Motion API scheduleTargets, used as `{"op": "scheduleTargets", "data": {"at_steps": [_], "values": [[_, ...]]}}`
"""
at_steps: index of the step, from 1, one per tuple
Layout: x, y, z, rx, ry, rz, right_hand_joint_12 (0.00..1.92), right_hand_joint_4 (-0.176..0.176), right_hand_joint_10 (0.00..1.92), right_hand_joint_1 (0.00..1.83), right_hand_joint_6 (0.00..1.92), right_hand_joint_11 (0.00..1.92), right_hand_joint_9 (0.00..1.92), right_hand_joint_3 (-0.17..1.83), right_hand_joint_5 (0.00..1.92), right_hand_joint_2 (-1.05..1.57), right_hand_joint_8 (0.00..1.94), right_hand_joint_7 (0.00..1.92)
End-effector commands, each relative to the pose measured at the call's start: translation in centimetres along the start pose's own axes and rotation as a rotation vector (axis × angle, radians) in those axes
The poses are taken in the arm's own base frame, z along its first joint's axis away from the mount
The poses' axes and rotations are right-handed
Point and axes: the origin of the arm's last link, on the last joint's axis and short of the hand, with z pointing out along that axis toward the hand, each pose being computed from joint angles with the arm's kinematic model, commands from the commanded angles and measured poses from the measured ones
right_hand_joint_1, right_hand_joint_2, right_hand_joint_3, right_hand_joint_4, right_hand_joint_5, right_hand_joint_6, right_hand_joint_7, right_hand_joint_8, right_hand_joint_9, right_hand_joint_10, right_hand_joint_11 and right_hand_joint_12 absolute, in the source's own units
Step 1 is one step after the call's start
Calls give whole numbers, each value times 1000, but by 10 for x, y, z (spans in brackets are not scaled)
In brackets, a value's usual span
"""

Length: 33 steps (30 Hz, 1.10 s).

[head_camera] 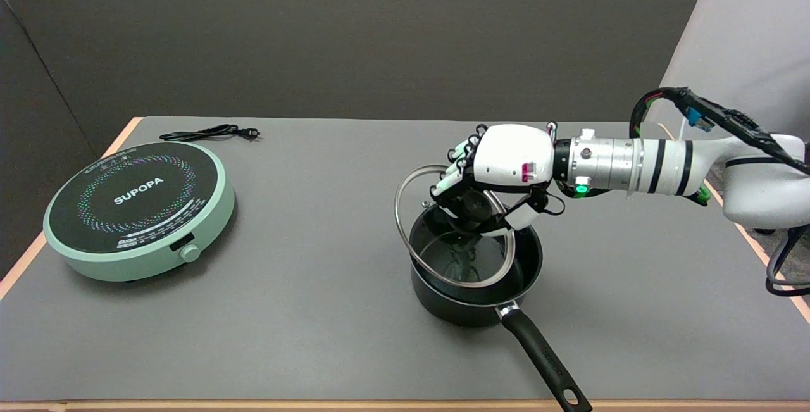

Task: Pick up the pot lid.

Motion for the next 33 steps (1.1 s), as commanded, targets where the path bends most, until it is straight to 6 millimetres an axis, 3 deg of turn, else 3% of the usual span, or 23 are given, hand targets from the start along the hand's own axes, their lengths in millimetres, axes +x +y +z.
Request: {"op": "scheduleTargets", "data": {"at_steps": [1,11,20,27,33], "values": [[28,19,0,-56,-29,-94,1245,176,1454,1356,1374,624,845,541,602,896,1307,880],[61,72,-24,-227,53,-184,1259,176,1463,1355,1385,621,842,541,596,897,1310,878],[87,129,-83,-487,127,-229,1257,176,1457,1356,1390,622,844,540,595,897,1309,879],[76,165,-141,-735,70,-200,1195,176,1429,1355,1373,651,853,516,605,906,1293,884],[65,175,-170,-834,41,-173,1159,176,1448,1371,1405,694,860,670,607,801,1260,946]]}}
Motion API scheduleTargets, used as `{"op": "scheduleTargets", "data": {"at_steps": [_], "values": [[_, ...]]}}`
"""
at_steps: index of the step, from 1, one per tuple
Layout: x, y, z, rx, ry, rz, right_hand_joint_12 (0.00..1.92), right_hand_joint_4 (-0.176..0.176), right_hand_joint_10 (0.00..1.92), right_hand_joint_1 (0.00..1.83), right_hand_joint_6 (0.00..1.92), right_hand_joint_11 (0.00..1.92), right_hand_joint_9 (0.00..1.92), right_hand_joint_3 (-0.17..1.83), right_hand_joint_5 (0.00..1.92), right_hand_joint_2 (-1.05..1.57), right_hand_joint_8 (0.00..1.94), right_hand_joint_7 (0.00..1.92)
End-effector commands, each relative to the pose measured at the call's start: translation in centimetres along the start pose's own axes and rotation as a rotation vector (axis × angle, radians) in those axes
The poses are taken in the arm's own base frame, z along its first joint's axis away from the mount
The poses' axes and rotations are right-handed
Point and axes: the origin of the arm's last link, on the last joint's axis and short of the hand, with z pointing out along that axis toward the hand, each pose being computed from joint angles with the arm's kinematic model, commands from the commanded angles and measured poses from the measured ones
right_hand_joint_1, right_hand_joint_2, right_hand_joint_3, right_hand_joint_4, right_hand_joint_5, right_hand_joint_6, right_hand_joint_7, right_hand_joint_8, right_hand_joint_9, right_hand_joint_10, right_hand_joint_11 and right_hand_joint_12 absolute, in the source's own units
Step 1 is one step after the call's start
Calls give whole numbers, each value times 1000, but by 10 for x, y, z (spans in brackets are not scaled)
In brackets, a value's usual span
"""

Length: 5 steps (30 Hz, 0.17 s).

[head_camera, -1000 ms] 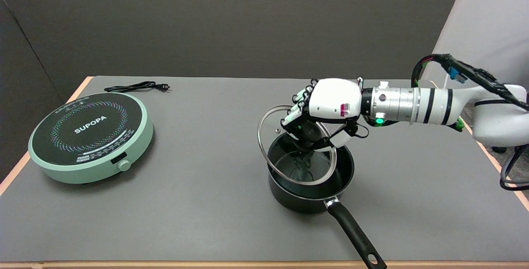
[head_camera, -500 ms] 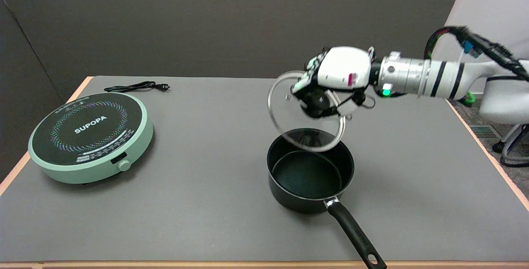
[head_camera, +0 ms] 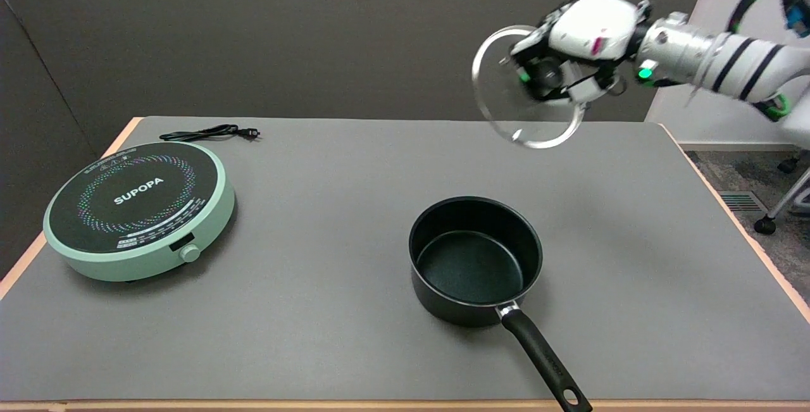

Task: Pick up the pot lid.

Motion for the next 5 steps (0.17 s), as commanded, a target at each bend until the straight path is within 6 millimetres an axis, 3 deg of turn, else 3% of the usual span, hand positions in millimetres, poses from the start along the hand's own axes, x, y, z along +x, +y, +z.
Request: {"op": "scheduleTargets", "data": {"at_steps": [1,5], "values": [[-15,98,-72,-406,-77,-5,1294,176,1461,1373,1437,681,863,691,591,790,1264,948],[-32,101,-84,-446,-143,16,1478,176,1484,1367,1458,658,827,654,554,826,1303,915]]}}
